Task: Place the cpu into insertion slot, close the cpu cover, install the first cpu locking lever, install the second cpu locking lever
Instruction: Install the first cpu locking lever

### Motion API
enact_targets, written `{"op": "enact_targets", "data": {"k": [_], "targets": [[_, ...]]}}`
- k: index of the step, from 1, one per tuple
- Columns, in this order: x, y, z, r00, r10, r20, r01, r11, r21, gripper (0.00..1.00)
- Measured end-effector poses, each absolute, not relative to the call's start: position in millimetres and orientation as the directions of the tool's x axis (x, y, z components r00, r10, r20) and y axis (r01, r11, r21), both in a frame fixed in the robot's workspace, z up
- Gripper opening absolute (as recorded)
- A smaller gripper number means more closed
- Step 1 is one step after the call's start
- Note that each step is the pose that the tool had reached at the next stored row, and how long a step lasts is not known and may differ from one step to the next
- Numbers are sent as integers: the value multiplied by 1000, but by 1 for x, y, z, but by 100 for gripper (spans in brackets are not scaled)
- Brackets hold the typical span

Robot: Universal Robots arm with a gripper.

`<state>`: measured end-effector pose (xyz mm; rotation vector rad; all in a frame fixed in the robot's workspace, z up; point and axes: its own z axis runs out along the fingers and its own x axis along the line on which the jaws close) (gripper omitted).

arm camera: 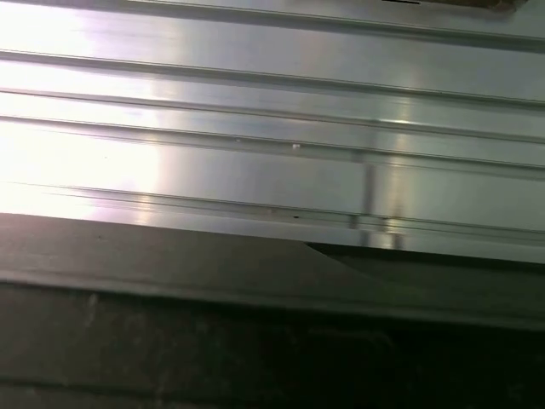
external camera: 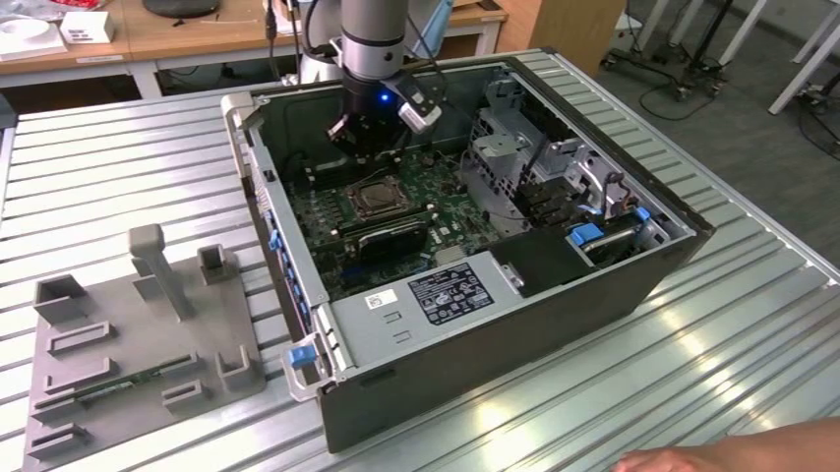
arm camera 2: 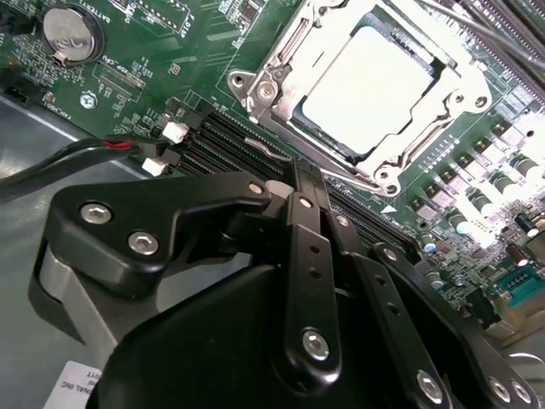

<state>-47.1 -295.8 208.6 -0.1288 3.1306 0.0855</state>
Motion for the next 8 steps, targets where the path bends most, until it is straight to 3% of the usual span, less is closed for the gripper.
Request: {"op": "enact_targets", "data": {"k": [8], "targets": [[-48,-295,208,-997,-81,-9,-82,995,54,11]]}}
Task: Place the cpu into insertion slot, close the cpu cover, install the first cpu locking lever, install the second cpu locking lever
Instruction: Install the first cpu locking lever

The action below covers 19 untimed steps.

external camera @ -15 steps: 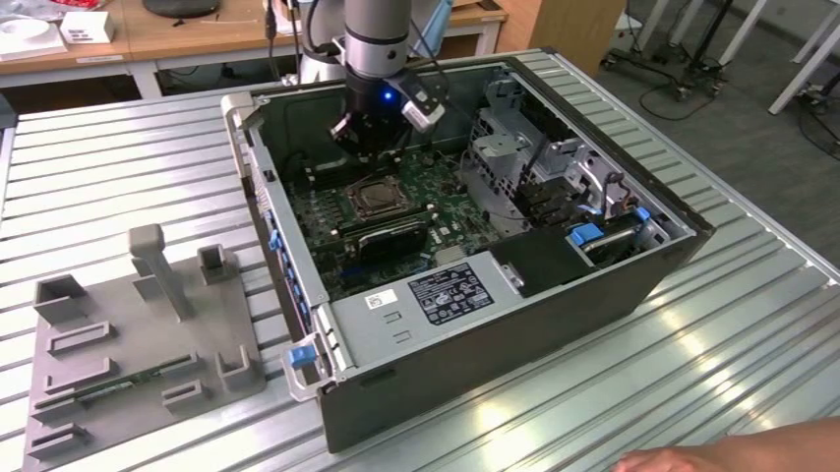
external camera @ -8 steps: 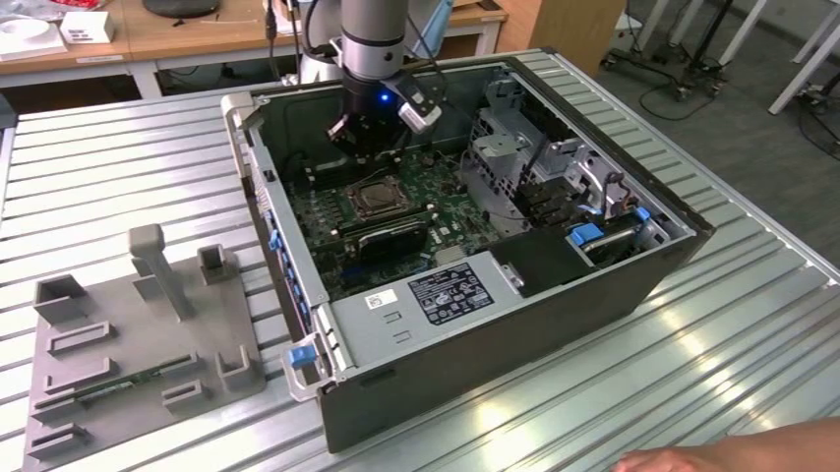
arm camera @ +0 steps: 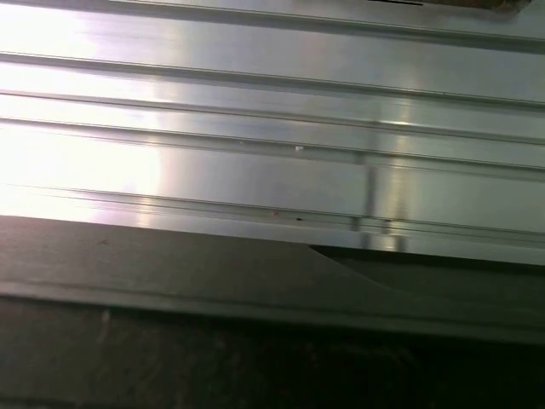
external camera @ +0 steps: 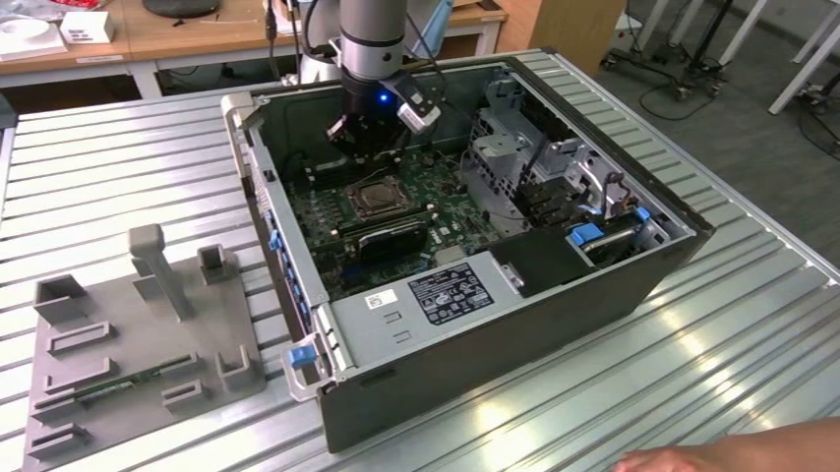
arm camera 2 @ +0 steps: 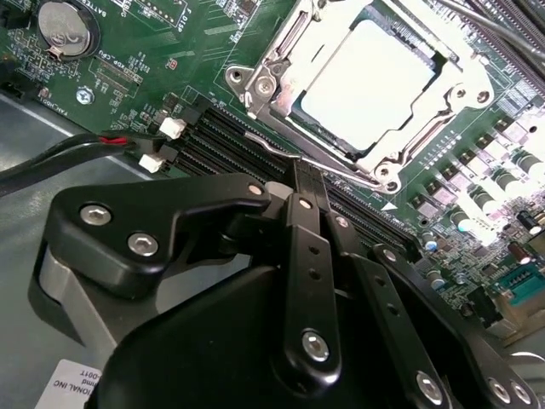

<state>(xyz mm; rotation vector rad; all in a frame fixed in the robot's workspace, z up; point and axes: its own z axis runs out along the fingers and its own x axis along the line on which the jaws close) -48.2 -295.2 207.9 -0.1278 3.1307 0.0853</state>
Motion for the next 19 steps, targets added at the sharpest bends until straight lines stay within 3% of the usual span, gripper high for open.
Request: {"op": "enact_targets", "data": {"k": [19], "targets": [[-48,-295,227,-997,-81,-10,-82,995,54,11]]}}
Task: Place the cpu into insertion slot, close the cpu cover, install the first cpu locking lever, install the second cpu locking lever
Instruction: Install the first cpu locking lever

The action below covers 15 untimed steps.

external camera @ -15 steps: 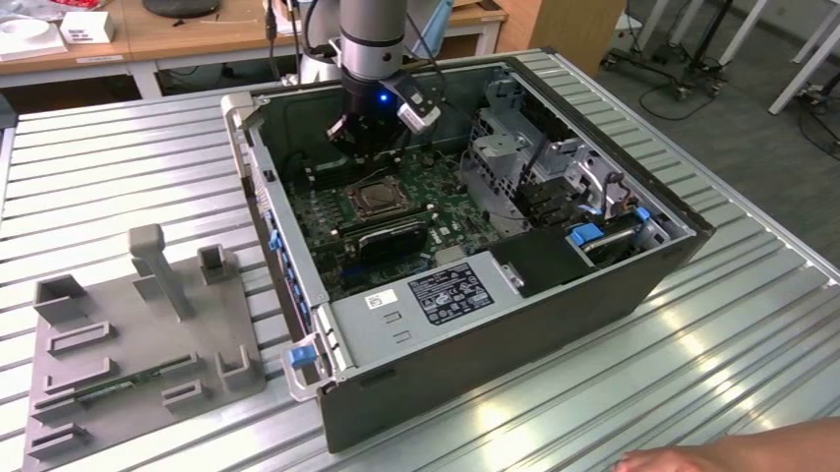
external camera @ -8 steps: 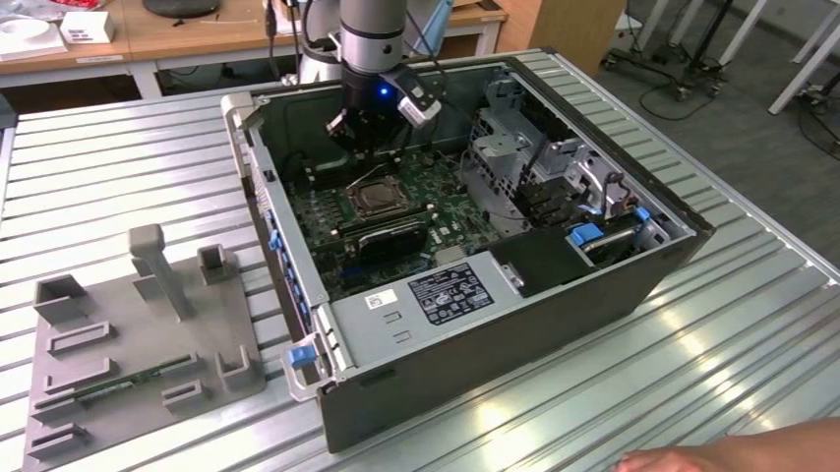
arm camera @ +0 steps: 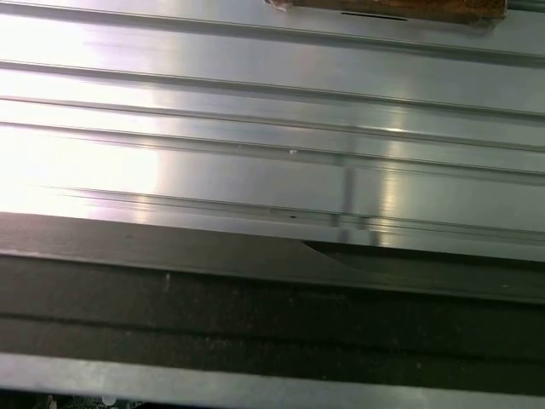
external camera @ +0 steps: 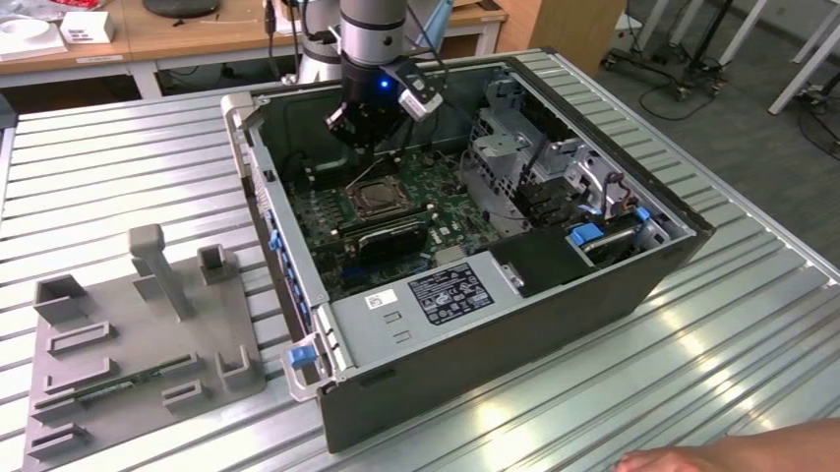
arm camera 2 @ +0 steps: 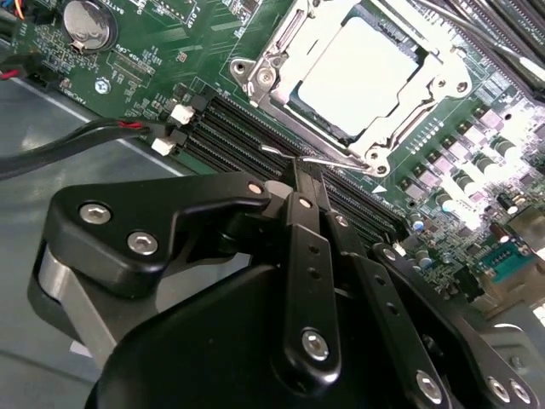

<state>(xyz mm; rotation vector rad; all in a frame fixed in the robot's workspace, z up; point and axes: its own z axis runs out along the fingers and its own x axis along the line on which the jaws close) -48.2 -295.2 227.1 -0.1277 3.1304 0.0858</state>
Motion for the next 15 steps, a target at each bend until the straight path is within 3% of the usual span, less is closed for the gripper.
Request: {"op": "enact_targets", "data": {"k": [15], "targets": [[-48,-295,227,-993,114,-9,113,992,54,11]]}}
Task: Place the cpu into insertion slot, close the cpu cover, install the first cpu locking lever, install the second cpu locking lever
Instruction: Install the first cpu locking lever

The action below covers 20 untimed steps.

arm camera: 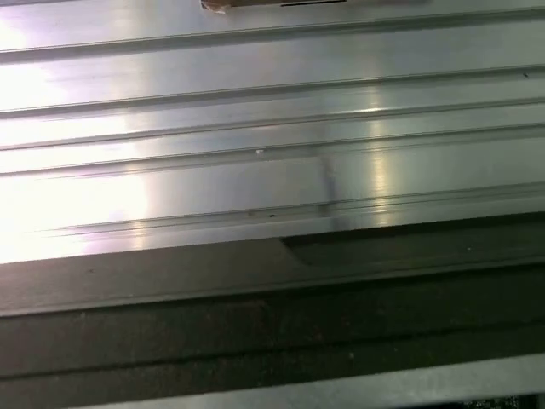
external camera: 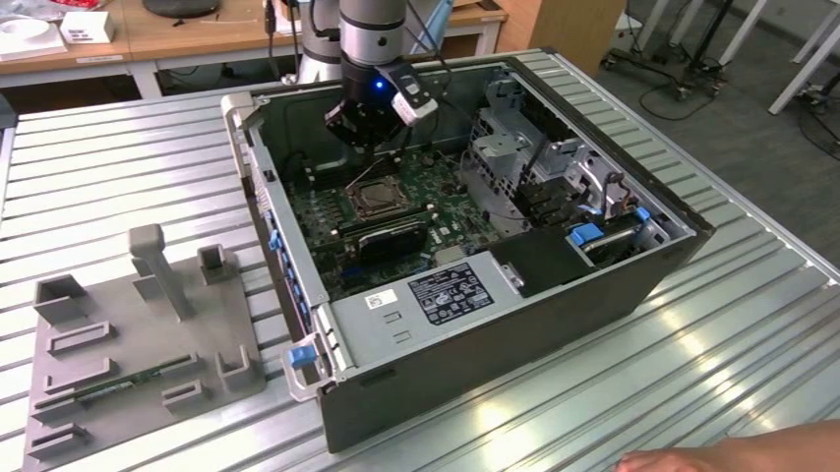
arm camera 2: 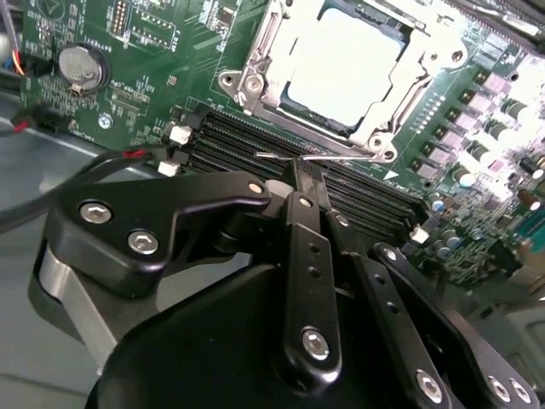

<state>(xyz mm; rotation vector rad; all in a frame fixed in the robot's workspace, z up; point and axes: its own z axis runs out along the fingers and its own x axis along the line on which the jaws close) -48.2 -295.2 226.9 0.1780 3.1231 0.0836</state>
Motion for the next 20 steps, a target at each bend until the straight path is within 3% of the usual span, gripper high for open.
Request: {"op": "enact_targets", "data": {"k": [20], "targets": [[-49,-297,222,-990,143,-9,142,988,56,11]]}}
